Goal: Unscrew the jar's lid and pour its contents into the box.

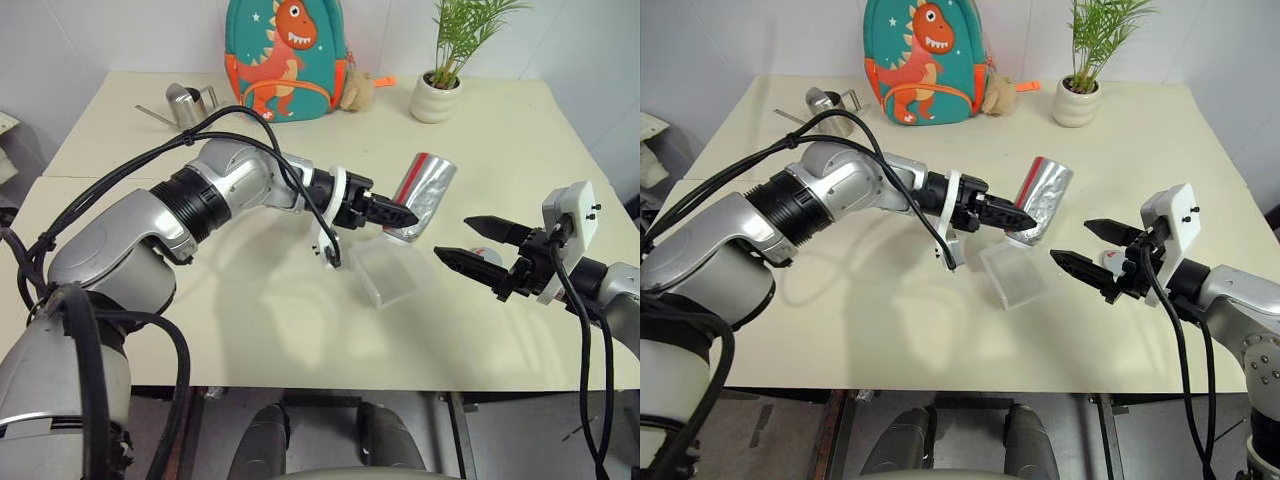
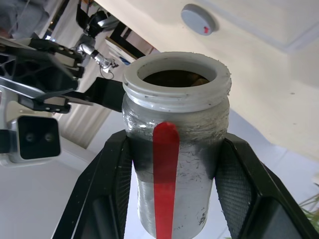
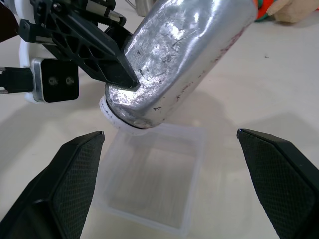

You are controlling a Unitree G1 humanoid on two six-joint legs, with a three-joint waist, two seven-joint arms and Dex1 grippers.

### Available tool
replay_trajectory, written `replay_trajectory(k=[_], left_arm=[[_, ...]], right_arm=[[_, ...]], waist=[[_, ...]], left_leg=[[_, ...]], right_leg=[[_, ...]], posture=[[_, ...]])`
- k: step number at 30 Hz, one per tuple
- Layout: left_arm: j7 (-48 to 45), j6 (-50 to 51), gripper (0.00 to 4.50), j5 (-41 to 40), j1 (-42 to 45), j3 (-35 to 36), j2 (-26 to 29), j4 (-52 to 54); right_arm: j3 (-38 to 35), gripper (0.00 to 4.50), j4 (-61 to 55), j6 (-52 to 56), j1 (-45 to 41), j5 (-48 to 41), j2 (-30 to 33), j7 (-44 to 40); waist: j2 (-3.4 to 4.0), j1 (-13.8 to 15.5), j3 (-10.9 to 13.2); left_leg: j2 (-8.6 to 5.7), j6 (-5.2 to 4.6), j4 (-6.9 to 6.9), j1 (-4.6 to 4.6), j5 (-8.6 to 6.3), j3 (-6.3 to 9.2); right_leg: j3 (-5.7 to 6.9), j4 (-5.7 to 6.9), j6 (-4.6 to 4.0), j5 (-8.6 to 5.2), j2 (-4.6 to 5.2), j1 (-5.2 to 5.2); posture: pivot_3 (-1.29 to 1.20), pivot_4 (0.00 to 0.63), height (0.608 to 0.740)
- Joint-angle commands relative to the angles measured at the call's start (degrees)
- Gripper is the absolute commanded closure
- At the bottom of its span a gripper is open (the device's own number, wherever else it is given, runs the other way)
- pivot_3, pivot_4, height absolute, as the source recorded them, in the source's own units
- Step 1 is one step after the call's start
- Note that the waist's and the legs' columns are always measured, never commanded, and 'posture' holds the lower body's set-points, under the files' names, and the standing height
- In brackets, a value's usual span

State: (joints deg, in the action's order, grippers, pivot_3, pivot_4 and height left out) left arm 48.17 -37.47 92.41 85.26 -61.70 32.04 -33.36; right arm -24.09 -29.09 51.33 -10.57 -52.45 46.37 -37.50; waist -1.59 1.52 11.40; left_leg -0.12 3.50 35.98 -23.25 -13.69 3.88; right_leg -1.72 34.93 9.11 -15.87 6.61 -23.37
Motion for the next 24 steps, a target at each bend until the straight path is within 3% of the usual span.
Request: replay_trajectory(k=[1,6,10,12,15,17,20,24], left_arm=[[-3.0,-1.7,2.48,-8.6,-0.1,6.3,-0.9,-5.5],[-24.1,-11.3,2.48,-35.5,-4.0,19.4,-3.8,-17.6],[-44.3,-8.4,2.48,-58.7,-10.7,31.5,-5.7,-16.1],[-53.8,0.8,2.48,-71.3,-15.7,39.0,-7.3,-11.1],[-61.2,16.0,2.48,-83.3,-21.8,47.7,-9.7,-1.5],[-62.2,29.1,2.48,-90.8,-26.3,54.4,-11.2,6.8],[-61.8,43.1,2.48,-94.7,-30.9,59.7,-12.0,17.8],[-52.6,66.8,2.48,-105.3,-34.7,71.9,-17.1,31.2]], right_arm=[[-3.4,0.02,-2.6,0.3,0.7,-4.1,1.3,-1.2],[-4.4,0.02,-2.3,-0.4,2.1,-3.7,2.9,-1.0],[-4.6,0.02,-1.5,-0.6,2.0,-4.0,4.3,-1.5],[-4.2,0.02,-0.6,-0.6,1.2,-3.7,5.2,-2.1],[-4.0,0.02,0.2,-0.7,0.9,-3.6,6.2,-3.1],[-3.6,0.02,1.1,-0.7,0.3,-3.4,6.9,-3.9],[-2.9,0.02,2.2,-0.7,-0.4,-3.0,7.6,-5.1],[-1.2,0.02,4.6,-1.1,-2.4,-2.1,8.6,-6.9]], waist=[[0.0,0.0,0.0],[0.01,0.0,0.0],[0.01,-0.1,0.0],[0.02,-0.2,0.0],[0.02,-0.4,0.0],[0.02,-0.4,0.0],[0.01,-0.5,0.0],[-0.03,-0.4,0.0]], left_leg=[[0.0,0.0,0.03,0.0,0.0,0.0],[0.0,-0.01,0.1,0.01,0.0,-0.01],[0.0,-0.03,0.09,0.0,-0.01,-0.05],[0.0,-0.04,0.09,0.0,-0.02,-0.07],[0.02,-0.06,0.12,0.0,-0.03,-0.09],[0.02,-0.08,0.17,0.02,-0.03,-0.09],[0.02,-0.1,0.23,0.06,-0.04,-0.1],[0.02,-0.12,0.32,0.1,-0.02,-0.08]], right_leg=[[0.0,0.03,0.0,0.0,0.0,0.0],[-0.01,0.06,0.0,0.02,0.01,0.01],[-0.05,0.15,0.0,0.03,0.01,0.01],[-0.07,0.2,0.02,0.06,0.01,0.01],[-0.11,0.28,0.02,0.06,-0.02,0.0],[-0.13,0.34,0.02,0.06,-0.01,0.0],[-0.17,0.43,0.03,0.06,-0.01,0.01],[-0.18,0.5,0.01,0.08,-0.02,0.05]], posture=[[0.0,0.15,0.74],[0.0,0.15,0.74],[0.0,0.15,0.74],[0.0,0.15,0.74],[0.0,0.15,0.74],[0.0,0.15,0.74],[0.0,0.15,0.74],[0.0,0.15,0.74]])
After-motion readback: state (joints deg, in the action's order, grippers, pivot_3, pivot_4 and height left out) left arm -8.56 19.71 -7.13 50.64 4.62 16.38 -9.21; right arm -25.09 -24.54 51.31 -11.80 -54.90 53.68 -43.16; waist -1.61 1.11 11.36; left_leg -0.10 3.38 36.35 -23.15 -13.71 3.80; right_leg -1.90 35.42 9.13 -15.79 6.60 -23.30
